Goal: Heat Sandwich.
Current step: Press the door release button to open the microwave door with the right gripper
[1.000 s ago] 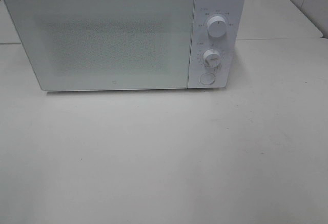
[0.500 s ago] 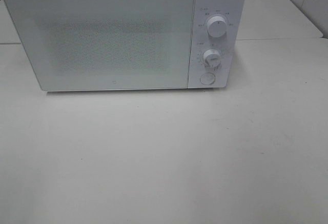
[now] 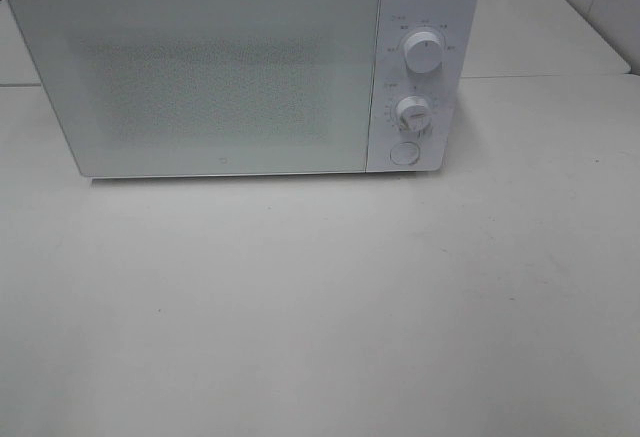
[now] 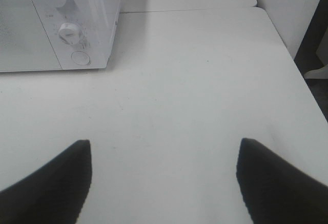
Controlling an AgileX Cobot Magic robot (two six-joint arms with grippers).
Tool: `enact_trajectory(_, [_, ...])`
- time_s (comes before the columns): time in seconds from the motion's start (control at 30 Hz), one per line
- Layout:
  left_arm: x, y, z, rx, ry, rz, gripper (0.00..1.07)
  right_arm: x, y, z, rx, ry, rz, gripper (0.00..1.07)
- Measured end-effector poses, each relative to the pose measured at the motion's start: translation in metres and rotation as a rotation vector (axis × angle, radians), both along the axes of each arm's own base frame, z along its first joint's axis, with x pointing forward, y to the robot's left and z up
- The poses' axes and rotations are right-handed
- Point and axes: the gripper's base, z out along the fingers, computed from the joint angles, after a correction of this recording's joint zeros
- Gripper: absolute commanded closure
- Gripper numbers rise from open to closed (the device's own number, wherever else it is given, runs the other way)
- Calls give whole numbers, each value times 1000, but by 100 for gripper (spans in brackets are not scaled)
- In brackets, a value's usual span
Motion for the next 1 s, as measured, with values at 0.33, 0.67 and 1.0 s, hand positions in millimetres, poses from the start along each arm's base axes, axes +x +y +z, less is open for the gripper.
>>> enact_trajectory(0.33, [0, 0, 0, 0, 0, 0, 4, 39, 3, 8, -5, -37, 13, 31])
enact_trajectory(0.67, [0, 0, 0, 0, 0, 0, 4, 91, 8, 5, -9, -39, 31, 31])
enact_trajectory(1.0, [0, 0, 0, 0, 0, 0, 4, 135, 12, -1, -9, -49, 46, 31])
